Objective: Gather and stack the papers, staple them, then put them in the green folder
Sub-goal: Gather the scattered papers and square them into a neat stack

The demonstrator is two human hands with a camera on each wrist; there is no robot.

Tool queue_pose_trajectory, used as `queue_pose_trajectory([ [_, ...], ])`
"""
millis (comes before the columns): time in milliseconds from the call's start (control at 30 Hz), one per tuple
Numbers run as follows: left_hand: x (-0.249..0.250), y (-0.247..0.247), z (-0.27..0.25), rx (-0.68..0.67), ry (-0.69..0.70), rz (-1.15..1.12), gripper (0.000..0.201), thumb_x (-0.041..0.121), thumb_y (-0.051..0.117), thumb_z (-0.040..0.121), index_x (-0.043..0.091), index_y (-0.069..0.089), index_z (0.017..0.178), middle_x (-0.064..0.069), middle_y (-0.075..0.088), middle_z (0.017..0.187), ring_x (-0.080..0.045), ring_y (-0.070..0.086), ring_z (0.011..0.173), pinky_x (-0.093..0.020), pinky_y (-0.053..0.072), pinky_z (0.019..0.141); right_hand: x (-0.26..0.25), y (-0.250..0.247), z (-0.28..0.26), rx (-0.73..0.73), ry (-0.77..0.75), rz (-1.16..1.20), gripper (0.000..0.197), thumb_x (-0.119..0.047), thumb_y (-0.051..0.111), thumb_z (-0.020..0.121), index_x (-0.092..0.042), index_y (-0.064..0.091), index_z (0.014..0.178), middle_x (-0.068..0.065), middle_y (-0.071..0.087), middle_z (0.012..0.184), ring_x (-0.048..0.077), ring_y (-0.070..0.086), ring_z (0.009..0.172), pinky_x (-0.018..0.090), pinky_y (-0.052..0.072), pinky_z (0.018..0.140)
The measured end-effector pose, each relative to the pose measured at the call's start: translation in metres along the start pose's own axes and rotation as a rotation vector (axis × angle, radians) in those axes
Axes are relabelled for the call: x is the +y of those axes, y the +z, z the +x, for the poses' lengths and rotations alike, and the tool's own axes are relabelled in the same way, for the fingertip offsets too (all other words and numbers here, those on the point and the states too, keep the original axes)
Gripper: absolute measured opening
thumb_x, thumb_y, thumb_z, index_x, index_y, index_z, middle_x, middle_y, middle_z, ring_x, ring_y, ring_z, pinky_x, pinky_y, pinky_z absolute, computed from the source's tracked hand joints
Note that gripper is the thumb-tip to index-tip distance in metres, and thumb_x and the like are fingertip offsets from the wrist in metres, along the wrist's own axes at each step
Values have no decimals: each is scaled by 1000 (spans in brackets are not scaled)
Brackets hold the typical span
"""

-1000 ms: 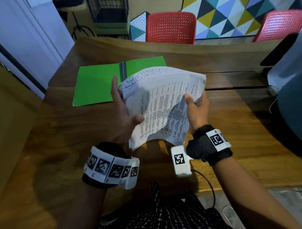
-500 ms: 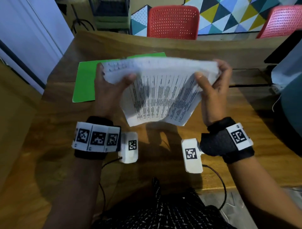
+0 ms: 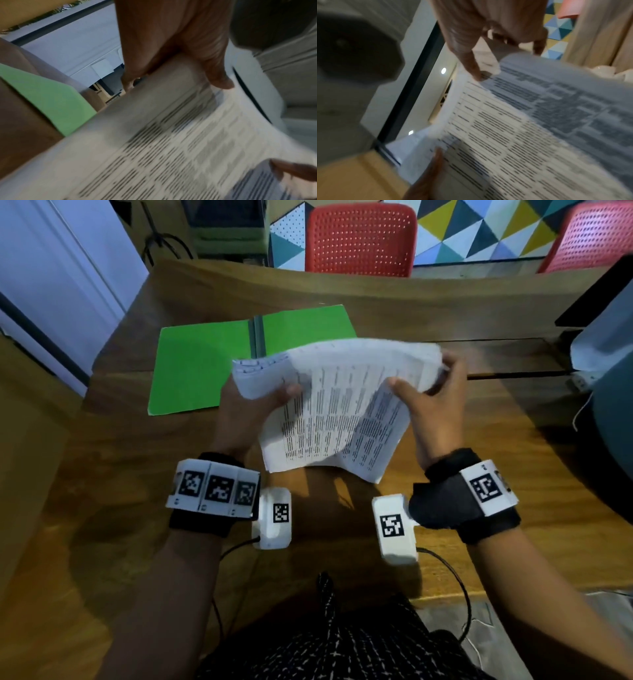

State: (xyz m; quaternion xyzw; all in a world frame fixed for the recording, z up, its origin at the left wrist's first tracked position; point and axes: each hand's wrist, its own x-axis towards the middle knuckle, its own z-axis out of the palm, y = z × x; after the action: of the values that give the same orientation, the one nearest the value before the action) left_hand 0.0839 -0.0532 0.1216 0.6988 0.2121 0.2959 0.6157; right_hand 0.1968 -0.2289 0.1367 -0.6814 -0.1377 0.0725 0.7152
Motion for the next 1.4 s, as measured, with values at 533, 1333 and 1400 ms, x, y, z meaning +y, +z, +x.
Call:
queue_pose_trajectory([
  [533, -72, 5, -17, -110, -452, 103, 46, 12, 70, 80, -4, 55, 121, -22, 60, 121, -31, 60, 108, -37, 49, 97, -71, 60, 10, -576, -514, -1231, 25, -40, 60, 85, -22, 67, 101, 5, 58, 83, 19, 53, 82, 26, 32, 69],
  [1333, -157, -12, -41, 291, -869, 11, 44, 9, 53, 90, 0, 42, 133, -21, 52, 135, -36, 52, 123, -48, 44, 104, 153, -11, -14, -262, 1106, -112, 31, 1, 39, 91, -10, 41, 62, 5, 49, 49, 16, 50, 47, 23, 42, 41],
  [1400, -145, -13, -43, 334, -702, -12, 33, 1, 52, 89, 2, 52, 122, -19, 60, 120, -30, 60, 110, -44, 47, 98, 146, -19, -9, -268, 1063, -326, 19, -1, 47, 90, -6, 47, 72, 9, 49, 63, 20, 48, 60, 27, 42, 50],
])
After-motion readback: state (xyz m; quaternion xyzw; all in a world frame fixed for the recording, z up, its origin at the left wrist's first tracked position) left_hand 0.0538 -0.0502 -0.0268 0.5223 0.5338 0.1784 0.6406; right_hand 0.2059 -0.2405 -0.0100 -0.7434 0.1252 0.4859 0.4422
